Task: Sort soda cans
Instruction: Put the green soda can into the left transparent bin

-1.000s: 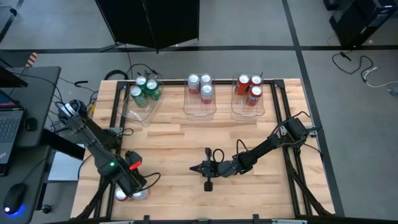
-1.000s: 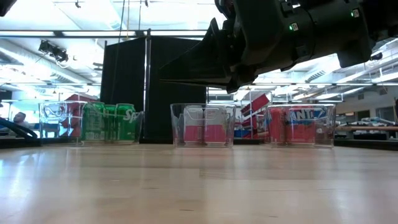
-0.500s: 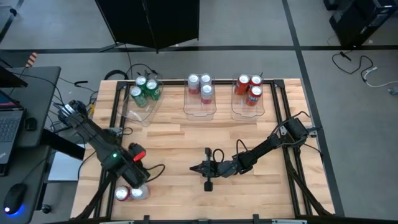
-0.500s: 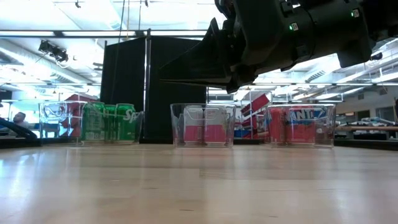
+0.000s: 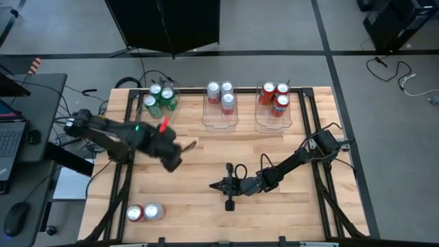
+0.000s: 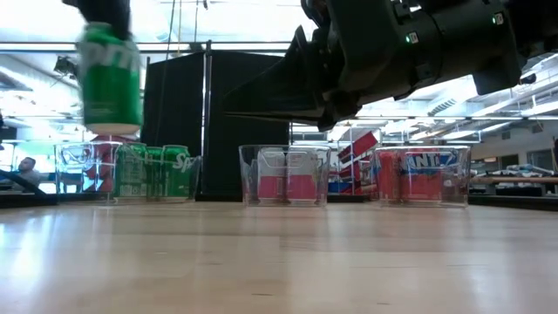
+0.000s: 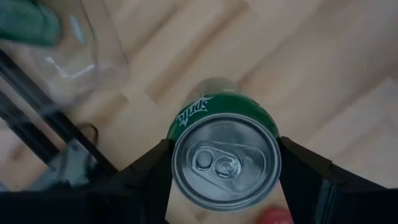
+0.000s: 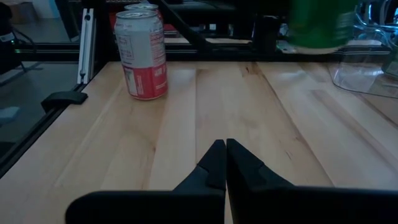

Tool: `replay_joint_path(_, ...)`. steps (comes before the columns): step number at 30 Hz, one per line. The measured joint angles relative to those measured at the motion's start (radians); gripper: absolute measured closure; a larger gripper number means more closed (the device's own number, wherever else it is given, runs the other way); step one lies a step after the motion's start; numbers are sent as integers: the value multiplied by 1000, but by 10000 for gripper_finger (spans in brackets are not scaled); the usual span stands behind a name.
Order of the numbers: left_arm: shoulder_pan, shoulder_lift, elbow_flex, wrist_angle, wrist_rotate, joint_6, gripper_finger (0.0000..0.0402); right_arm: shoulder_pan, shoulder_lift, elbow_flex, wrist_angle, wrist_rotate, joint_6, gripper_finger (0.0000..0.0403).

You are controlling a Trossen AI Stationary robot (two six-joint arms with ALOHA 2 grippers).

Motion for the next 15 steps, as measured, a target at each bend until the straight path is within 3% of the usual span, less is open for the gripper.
replay_joint_path(5, 195, 0, 20, -3, -39, 204, 164, 0, 0, 0, -6, 0, 1, 403)
replay_joint_path(15, 526, 0, 22, 13, -110, 454, 163, 1, 0, 0, -23, 0, 2, 403)
